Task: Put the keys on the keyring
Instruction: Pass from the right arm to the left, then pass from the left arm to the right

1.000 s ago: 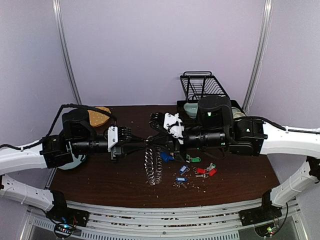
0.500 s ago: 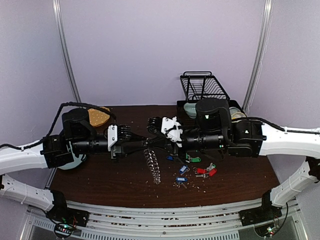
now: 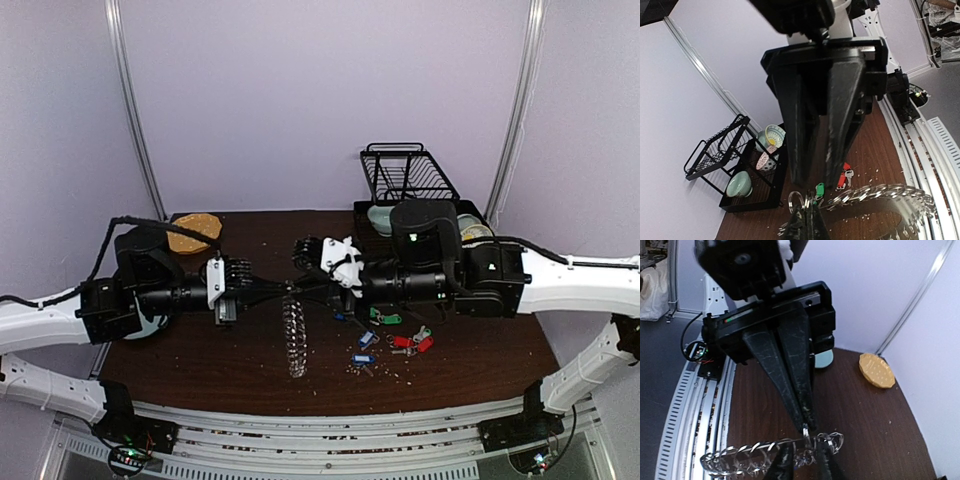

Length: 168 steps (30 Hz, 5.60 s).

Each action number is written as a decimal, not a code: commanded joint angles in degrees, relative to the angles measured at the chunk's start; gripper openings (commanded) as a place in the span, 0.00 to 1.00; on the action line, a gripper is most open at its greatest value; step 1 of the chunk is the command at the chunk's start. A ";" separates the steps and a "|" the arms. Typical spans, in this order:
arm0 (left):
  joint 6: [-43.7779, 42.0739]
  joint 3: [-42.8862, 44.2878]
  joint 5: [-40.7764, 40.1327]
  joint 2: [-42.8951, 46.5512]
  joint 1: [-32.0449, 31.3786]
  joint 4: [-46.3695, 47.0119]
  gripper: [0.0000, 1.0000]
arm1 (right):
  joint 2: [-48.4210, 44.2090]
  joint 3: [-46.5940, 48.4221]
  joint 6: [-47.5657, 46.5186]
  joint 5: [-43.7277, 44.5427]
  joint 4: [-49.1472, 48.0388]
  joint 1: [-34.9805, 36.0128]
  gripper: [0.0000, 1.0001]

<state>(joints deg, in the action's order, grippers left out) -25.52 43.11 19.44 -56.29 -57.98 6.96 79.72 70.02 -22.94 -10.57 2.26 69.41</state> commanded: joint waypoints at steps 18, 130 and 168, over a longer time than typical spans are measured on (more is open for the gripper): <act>-12.21 8.55 24.52 2.47 0.32 -5.78 0.00 | -14.48 -20.51 -0.63 -14.07 -21.97 -0.26 0.33; -9.96 -0.79 10.00 5.57 0.23 4.09 0.32 | -6.52 -23.25 -5.11 -13.11 -50.09 0.73 0.00; -4.96 1.40 17.28 2.33 -0.56 1.96 0.28 | 3.20 -23.96 -2.51 -10.86 -72.24 0.80 0.00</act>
<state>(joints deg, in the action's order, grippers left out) -28.01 42.78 34.92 -53.36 -58.22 14.26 85.19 44.75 -25.32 -24.58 -65.67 70.41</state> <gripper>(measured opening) 0.274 0.022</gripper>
